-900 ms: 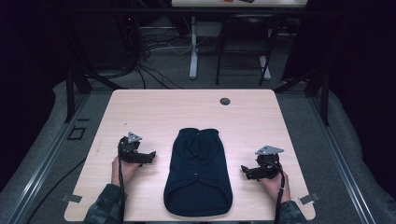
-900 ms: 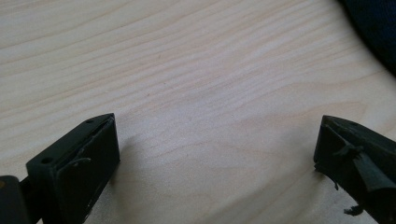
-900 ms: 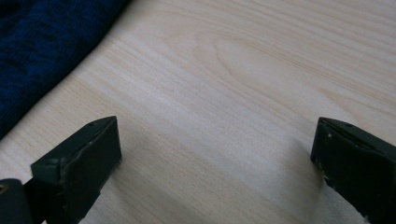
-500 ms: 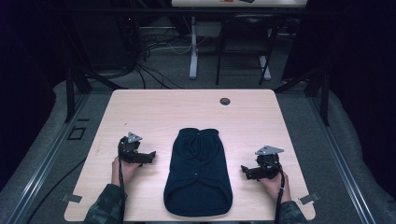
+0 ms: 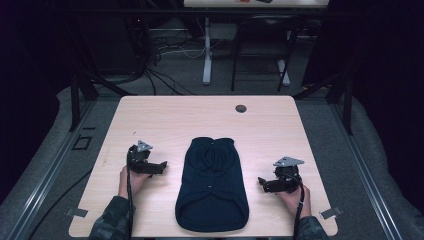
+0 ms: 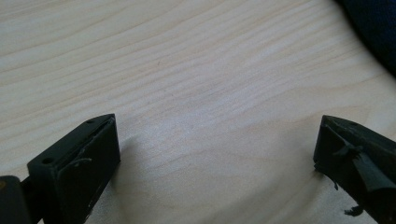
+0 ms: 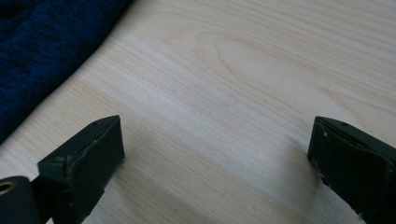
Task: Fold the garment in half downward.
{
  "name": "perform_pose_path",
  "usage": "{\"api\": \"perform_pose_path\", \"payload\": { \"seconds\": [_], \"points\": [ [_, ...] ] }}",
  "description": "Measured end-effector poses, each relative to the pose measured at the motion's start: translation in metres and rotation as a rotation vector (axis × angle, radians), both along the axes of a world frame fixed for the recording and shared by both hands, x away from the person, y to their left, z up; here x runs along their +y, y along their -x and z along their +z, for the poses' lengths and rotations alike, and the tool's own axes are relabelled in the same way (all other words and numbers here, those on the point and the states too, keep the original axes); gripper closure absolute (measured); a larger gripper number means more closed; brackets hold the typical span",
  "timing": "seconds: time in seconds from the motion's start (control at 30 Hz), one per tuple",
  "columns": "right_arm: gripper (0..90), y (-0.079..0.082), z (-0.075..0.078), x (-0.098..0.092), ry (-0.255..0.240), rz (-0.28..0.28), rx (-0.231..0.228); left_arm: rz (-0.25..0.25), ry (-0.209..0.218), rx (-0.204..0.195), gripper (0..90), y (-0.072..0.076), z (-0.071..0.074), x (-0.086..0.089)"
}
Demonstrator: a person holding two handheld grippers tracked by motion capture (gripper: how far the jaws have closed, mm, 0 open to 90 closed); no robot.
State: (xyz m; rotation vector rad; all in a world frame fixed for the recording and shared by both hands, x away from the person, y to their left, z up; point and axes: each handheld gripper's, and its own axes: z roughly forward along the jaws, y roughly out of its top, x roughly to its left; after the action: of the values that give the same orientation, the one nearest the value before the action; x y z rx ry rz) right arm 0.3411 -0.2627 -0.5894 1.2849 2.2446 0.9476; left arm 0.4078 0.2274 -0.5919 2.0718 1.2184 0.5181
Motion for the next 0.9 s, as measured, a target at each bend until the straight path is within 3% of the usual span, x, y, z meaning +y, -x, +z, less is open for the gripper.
{"api": "perform_pose_path", "payload": {
  "seconds": [0.5,0.63,0.7,0.73,0.9],
  "points": [
    [0.0,0.000,0.002,0.002,0.024,-0.011,0.011,0.004,-0.002,-0.004,1.5,0.000,0.001,-0.003],
    [0.0,-0.004,0.007,0.001,-0.022,-0.001,0.041,-0.022,-0.010,-0.023,2.6,0.003,0.008,-0.008],
    [0.0,-0.005,0.012,0.002,-0.041,0.004,0.040,-0.044,0.036,0.010,1.4,0.000,0.013,-0.010],
    [0.0,-0.006,0.014,0.003,-0.061,0.007,0.045,-0.046,0.067,0.001,2.8,0.000,0.015,-0.010],
    [0.6,-0.007,0.023,0.007,-0.071,0.021,0.045,-0.055,0.098,0.007,2.6,-0.007,0.022,-0.013]
  ]
}}
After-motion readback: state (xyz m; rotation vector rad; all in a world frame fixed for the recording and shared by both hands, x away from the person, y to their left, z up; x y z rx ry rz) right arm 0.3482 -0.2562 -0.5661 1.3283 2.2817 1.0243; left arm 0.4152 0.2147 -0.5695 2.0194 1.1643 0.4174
